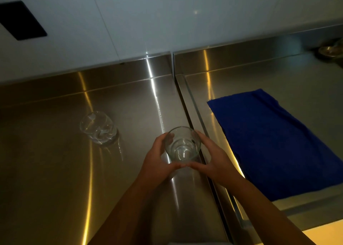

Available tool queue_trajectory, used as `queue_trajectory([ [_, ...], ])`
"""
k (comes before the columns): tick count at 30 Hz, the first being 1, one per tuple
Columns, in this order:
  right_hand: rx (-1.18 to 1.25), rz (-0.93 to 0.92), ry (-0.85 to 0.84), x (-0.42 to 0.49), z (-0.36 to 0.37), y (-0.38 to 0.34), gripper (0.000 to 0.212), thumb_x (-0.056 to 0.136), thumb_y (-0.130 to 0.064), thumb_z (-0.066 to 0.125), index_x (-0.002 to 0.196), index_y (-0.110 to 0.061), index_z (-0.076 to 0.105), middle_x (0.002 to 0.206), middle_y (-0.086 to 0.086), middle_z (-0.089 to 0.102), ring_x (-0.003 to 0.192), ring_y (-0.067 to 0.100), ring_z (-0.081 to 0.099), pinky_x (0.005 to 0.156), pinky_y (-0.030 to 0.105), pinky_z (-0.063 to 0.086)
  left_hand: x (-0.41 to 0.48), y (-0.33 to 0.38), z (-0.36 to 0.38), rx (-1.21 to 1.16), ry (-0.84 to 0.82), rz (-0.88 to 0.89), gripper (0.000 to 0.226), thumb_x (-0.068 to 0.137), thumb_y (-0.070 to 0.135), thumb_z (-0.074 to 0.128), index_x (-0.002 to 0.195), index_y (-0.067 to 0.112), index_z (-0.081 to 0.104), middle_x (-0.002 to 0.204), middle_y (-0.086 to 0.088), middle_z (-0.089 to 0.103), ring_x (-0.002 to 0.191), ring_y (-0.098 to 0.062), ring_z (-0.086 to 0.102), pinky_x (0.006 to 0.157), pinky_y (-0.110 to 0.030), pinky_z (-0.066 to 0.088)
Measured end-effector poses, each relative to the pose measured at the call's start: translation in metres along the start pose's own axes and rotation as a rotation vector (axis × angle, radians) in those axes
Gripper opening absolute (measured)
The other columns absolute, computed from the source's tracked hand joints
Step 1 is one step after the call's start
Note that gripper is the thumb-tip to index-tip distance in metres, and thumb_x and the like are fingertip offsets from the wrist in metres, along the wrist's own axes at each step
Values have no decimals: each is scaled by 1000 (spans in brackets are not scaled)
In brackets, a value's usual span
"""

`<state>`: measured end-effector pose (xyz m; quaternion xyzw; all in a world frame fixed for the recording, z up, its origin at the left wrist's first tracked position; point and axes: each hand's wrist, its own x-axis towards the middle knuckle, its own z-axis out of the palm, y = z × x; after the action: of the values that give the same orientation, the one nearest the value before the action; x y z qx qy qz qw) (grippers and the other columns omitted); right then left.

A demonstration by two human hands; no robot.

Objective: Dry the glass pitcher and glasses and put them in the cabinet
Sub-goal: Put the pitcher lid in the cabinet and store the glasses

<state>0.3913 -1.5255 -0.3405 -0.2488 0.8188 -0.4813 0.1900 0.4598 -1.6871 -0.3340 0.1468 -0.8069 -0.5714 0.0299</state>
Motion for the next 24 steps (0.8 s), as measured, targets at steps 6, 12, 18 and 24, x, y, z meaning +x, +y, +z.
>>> queue_trajectory([
  [6,95,-43,2,0,0,-5,83,67,-23,79,130,-38,27,126,-30,35,113,-27,31,87,-4,29,-7,3,-5,-68,39,16,85,43,36,89,116,34,45,118,20,54,112,5,51,93,-24,48],
  [12,207,-115,-70,2,-8,-28,84,58,-33,84,124,-45,34,130,-22,43,121,-6,42,95,11,39,-16,15,-16,-188,38,61,80,44,32,82,116,26,47,123,10,55,116,-5,54,90,-18,46],
  [18,283,-194,-141,0,-12,-43,86,56,-37,79,128,-43,32,134,-19,41,122,-2,44,93,13,42,-28,27,-24,-277,13,90,79,43,26,80,115,25,47,125,5,55,118,-9,53,87,-17,46],
  [24,346,-208,-188,-4,-11,-47,91,53,-30,82,129,-43,31,132,-20,44,122,3,47,91,18,45,-37,36,-31,-299,-34,143,80,49,25,80,122,24,46,127,8,54,121,-8,50,98,-34,45],
])
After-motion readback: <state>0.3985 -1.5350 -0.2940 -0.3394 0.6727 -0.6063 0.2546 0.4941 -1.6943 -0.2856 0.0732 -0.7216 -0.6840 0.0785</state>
